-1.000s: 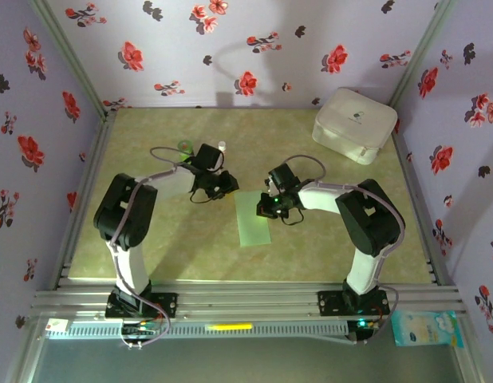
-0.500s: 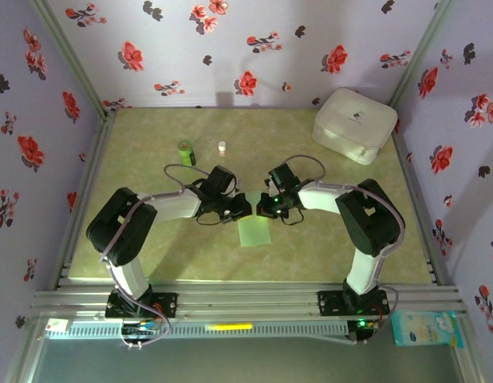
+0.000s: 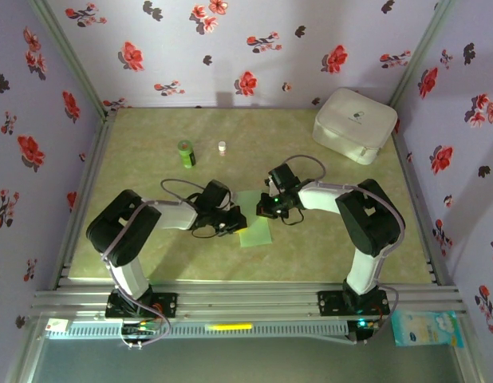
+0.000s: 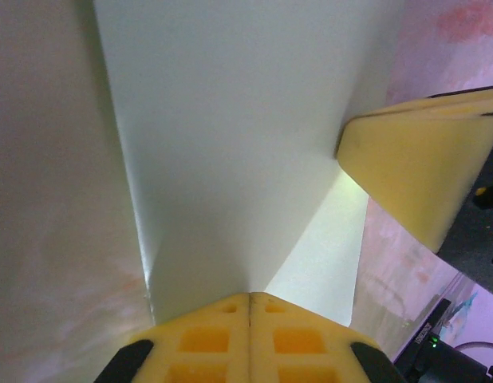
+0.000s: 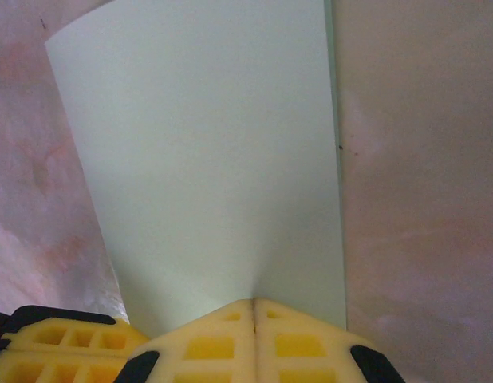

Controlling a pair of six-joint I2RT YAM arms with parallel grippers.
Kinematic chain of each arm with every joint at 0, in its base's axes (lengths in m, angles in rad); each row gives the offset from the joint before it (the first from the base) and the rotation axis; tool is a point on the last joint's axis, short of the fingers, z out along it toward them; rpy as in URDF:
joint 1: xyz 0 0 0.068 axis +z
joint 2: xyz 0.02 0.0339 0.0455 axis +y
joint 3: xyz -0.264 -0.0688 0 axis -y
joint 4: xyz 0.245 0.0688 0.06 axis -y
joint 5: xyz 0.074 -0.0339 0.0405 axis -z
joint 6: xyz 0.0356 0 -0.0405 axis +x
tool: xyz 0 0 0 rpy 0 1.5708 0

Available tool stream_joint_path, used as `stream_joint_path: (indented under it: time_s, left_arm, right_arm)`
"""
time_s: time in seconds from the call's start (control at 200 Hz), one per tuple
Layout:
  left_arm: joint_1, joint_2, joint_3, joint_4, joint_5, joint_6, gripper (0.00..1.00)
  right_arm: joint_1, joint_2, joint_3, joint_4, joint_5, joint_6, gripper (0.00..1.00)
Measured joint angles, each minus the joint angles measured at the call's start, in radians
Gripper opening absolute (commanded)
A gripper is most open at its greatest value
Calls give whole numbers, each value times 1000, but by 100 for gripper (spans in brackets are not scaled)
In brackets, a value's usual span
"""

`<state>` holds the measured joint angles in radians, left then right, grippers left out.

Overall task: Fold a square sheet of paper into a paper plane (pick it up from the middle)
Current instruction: First fold the square sheet of paper in half at the center of the table.

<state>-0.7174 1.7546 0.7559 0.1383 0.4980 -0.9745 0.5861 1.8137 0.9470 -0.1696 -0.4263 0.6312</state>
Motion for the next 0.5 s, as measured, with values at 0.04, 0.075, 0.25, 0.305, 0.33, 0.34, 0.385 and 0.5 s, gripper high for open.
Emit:
stream_joint_path:
  time_s: [0.04,0.075,0.25,0.305,0.33,0.34,0.385,0.5]
  left_arm:
    - [0,-9,-6,-6,-2,0,7]
    - [0,-20,-8,-21,-8,0,7]
    - [14,-106,17,-72,-64,8,8]
    - [39,-100,58,-76,-61,17,8]
    - [57,-90,82,-74,-60,20,8]
    - [64,-87,90,-74,-58,21,8]
    - [93,-69,124,-62,-51,23,9]
    - [152,6,198,-29,-34,23,9]
  right_arm:
    - [0,0,0,0,0,0,0]
    - [0,0,0,0,-1,0,0]
    - [0,1,3,-4,-3,-12,0]
    - [0,4,10,-13,-3,-18,0]
    - [0,4,11,-15,-3,-20,0]
    - [0,4,11,-15,-3,-21,0]
    - [0,4,11,-16,-3,-22,0]
    - [0,4,11,-16,-3,-22,0]
